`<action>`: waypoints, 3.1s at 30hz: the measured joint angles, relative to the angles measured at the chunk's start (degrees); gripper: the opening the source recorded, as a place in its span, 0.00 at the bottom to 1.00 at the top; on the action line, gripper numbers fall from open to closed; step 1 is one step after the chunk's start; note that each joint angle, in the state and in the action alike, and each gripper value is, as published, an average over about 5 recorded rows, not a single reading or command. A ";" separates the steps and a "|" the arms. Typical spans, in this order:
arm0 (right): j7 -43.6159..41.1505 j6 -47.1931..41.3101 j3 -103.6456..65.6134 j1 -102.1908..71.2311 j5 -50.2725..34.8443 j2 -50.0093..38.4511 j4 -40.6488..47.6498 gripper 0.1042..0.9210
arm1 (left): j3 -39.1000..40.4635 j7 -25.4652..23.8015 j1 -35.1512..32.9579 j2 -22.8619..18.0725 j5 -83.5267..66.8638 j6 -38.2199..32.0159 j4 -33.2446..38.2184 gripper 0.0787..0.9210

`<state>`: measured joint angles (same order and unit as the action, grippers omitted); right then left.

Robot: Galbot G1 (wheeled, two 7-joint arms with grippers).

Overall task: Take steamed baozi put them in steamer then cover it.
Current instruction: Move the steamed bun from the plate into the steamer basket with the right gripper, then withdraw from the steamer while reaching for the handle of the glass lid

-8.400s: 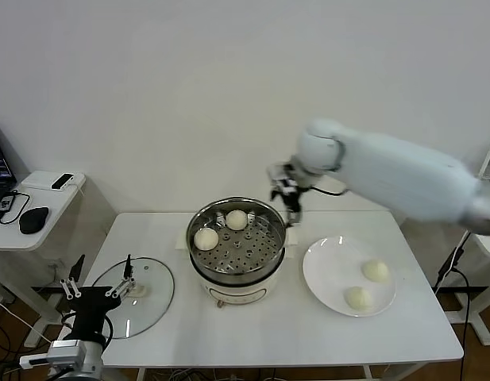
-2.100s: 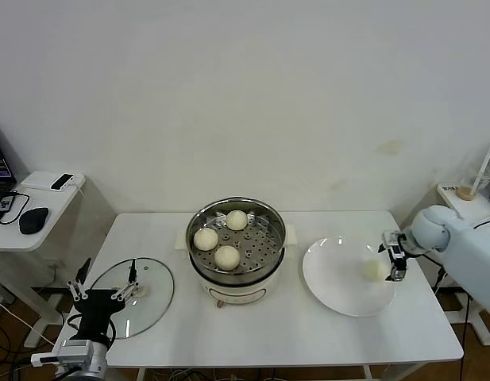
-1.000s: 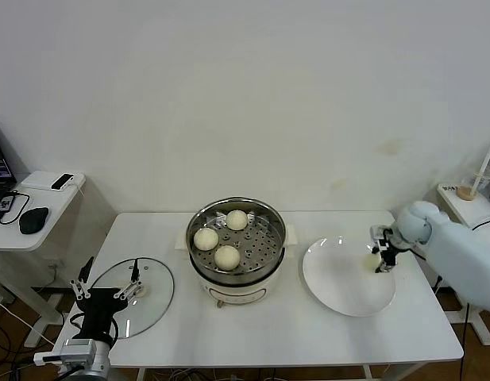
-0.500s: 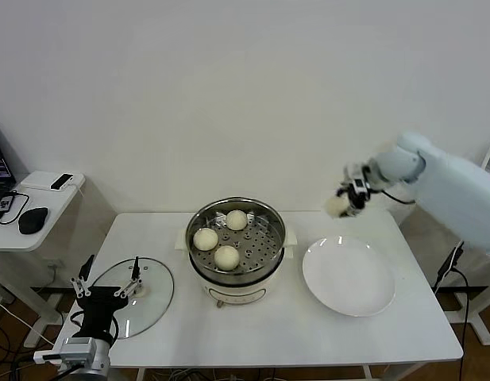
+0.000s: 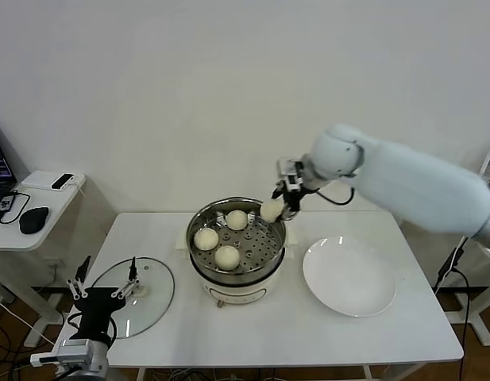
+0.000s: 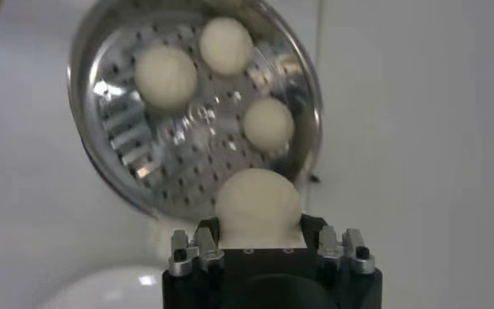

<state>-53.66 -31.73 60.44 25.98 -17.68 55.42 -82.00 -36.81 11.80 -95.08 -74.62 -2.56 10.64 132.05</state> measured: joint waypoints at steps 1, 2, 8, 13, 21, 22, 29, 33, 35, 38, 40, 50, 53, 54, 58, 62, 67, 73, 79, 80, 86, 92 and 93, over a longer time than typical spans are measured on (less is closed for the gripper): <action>0.50 -0.51 0.17 -0.48 -0.31 0.69 0.29 0.61 | -0.04 0.01 0.02 -0.08 0.01 -0.01 0.03 0.88; 0.94 -0.97 0.30 -0.98 -0.55 1.36 0.64 0.61 | -0.10 0.01 0.03 -0.15 0.02 -0.01 0.06 0.88; 2.40 -2.36 0.71 -4.12 -0.59 4.83 3.75 0.61 | -0.61 0.04 -0.09 -0.27 -0.03 -0.03 0.22 0.88; 3.07 -2.63 0.66 -6.24 0.76 6.85 6.74 0.61 | -0.82 0.04 -0.03 -0.19 -0.12 -0.05 0.02 0.88; 3.90 -2.94 0.05 -8.33 2.29 8.41 10.02 0.70 | -0.63 0.04 0.25 -0.18 -0.13 -0.06 -0.22 0.88; 3.90 -3.01 -0.09 -8.42 2.31 8.43 10.14 0.73 | -0.62 0.04 0.26 -0.16 -0.14 -0.06 -0.24 0.88; 3.28 -3.47 -1.20 -7.87 1.46 7.44 9.20 0.87 | -0.46 0.04 0.53 0.05 -0.16 0.01 -0.27 0.88; 3.14 -3.40 -2.18 -6.29 0.18 5.60 7.17 0.88 | -0.45 0.10 0.87 0.23 -0.39 0.07 -0.46 0.88; 3.52 -3.30 -2.85 -5.67 -0.70 4.34 5.87 0.88 | -0.46 0.19 1.01 0.32 -0.61 0.10 -0.57 0.88; 5.37 -3.19 -4.23 -5.42 -2.55 2.15 3.52 0.88 | -0.39 0.34 1.06 0.37 -0.97 0.12 -0.70 0.88; 7.65 -3.01 -5.54 -5.88 -4.07 0.52 1.63 0.88 | -0.28 0.42 1.00 0.34 -1.15 0.12 -0.72 0.88; 26.56 4.28 -21.77 -21.79 -8.15 -8.53 -11.13 0.88 | 0.15 0.65 1.00 -0.22 -1.22 -0.59 -1.09 0.88; 31.55 8.57 -29.86 -30.25 -7.38 -9.84 -14.69 0.88 | 0.55 0.84 0.96 -0.53 -0.91 -1.04 -1.54 0.88; 32.90 10.05 -32.77 -33.22 -6.97 -10.05 -15.70 0.88 | 0.69 0.91 0.91 -0.59 -0.79 -1.19 -1.71 0.88; 36.87 16.47 -45.65 -46.31 -4.84 -9.55 -18.80 0.88 | 1.28 1.06 0.64 -0.52 -0.21 -1.68 -2.56 0.88; 38.49 23.32 -59.38 -59.75 -2.80 -6.77 -20.30 0.88 | 1.69 0.85 0.72 -0.03 1.23 -2.23 -3.80 0.88; 38.85 30.22 -76.14 -75.23 -0.54 -0.46 -21.01 0.88 | 1.71 0.44 1.30 0.88 6.44 -3.35 -6.70 0.88; 39.74 34.41 -92.16 -89.73 1.73 7.70 -22.53 0.88 | 1.04 0.37 1.75 2.73 19.46 -5.79 -12.57 0.88; 40.60 36.33 -103.09 -99.66 3.74 13.55 -23.98 0.88 | 0.94 0.01 1.01 5.62 36.70 -8.67 -19.21 0.88; 40.66 36.59 -104.30 -100.91 3.99 14.34 -24.19 0.88 | 1.01 0.02 0.96 6.18 39.46 -9.03 -20.27 0.88; 40.88 37.92 -108.96 -106.46 5.09 18.20 -25.49 0.88 | 0.74 0.23 1.35 9.06 53.48 -10.29 -26.08 0.88; 41.13 38.82 -111.98 -110.53 5.66 20.57 -26.97 0.88 | 1.41 0.49 3.25 10.69 62.54 -10.85 -31.38 0.88; 41.16 38.90 -112.33 -111.13 5.68 20.89 -27.26 0.88 | 1.59 0.46 3.76 10.93 63.41 -10.88 -32.19 0.88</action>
<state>-12.50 7.17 -51.89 -85.15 -12.00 76.30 -109.25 -35.22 12.27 -91.32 -63.69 60.85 -0.24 99.86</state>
